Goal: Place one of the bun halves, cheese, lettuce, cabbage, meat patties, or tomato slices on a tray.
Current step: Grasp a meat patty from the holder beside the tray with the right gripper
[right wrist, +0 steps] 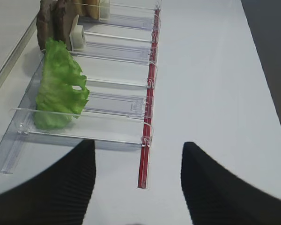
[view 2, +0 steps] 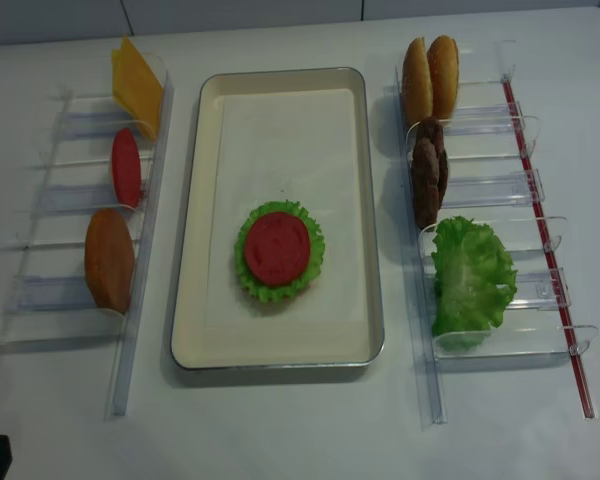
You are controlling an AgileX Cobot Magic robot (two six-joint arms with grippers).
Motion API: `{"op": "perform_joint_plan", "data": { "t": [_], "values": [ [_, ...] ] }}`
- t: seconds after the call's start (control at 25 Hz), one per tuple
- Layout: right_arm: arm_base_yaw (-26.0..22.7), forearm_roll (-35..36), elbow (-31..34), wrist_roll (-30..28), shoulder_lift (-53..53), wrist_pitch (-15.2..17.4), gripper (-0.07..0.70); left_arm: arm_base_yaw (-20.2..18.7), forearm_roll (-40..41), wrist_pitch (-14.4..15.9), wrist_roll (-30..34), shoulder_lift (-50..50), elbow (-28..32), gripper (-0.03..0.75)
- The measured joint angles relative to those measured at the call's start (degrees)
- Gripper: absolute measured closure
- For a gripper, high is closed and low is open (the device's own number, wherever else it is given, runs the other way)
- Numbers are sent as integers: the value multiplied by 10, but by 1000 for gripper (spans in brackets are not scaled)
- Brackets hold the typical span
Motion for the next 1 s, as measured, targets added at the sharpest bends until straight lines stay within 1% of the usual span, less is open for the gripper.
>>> {"op": "perform_joint_plan", "data": {
  "t": [1.0],
  "values": [
    [0, 0, 0, 0, 0, 0, 226, 0, 0, 0, 0, 0, 0, 477]
  ]
}}
